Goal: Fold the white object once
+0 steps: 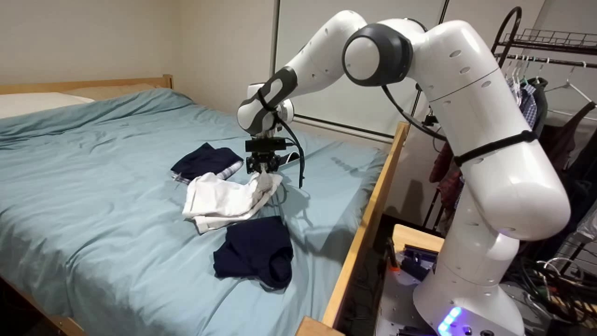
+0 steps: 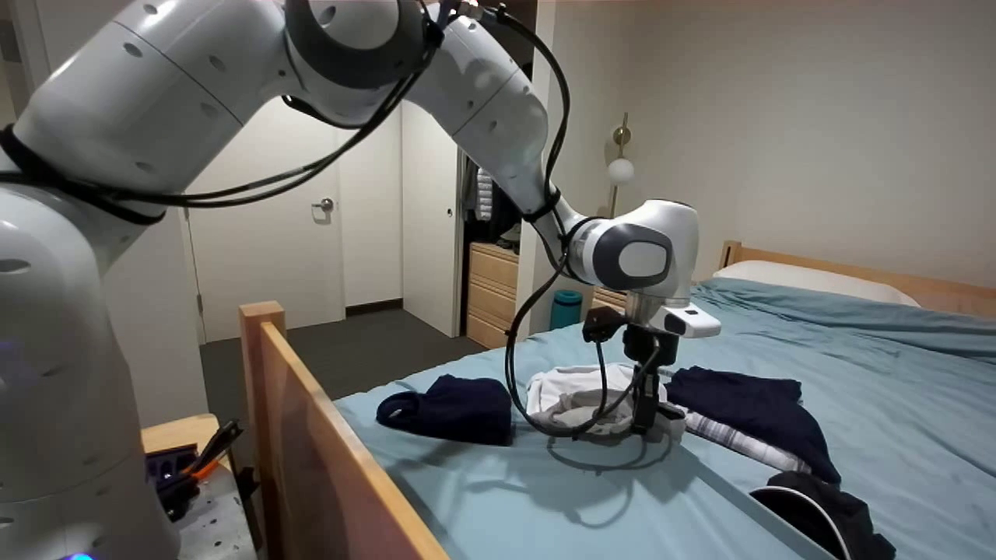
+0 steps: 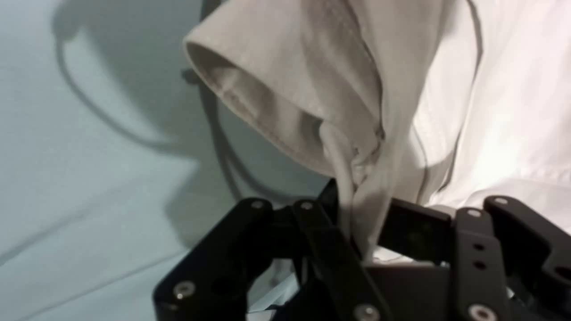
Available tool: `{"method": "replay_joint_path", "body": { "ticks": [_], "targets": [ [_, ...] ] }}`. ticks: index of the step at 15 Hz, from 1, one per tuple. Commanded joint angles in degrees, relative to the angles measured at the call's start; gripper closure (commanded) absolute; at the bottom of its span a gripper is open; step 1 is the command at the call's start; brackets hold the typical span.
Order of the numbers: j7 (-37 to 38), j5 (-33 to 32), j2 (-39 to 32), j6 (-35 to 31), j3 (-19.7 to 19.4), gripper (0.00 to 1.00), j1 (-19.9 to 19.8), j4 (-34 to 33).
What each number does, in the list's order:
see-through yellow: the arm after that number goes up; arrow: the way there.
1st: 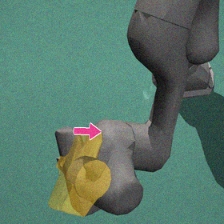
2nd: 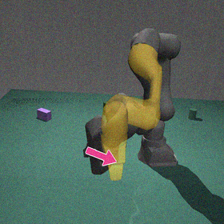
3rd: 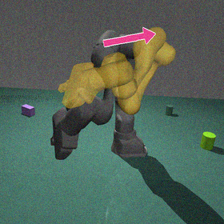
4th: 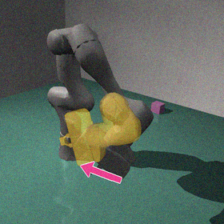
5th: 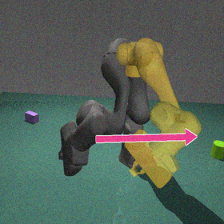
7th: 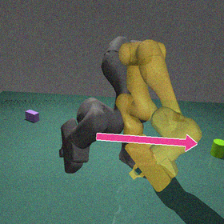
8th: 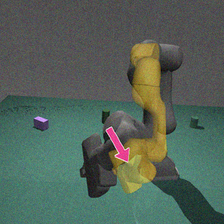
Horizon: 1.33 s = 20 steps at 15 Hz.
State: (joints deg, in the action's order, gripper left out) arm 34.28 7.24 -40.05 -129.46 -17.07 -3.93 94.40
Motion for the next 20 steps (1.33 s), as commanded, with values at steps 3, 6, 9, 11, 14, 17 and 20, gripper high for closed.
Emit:
{"method": "replay_joint_path", "body": {
  "ticks": [3, 6, 9, 11, 14, 17, 20],
  "targets": [
    [0.1, 1.9, -3.3, 6.7, 2.5, 0.93, -4.1, -6.3],
    [-0.3, 5.0, -4.7, 10.5, 3.4, 0.93, -7.4, -6.1],
    [0.9, 9.2, -5.7, 14.1, 3.6, 0.93, -10.5, -4.5],
    [1.6, 12.0, -6.5, 16.0, 3.6, 0.93, -12.2, -3.9],
    [0.3, 15.2, -7.8, 15.2, 4.2, 0.63, -13.7, -4.0],
    [-0.6, 17.1, -7.8, 14.6, 5.1, 0.43, -14.2, -4.1],
    [-1.9, 18.0, -6.8, 13.6, 5.8, 0.24, -14.2, -3.5]
  ]
}}
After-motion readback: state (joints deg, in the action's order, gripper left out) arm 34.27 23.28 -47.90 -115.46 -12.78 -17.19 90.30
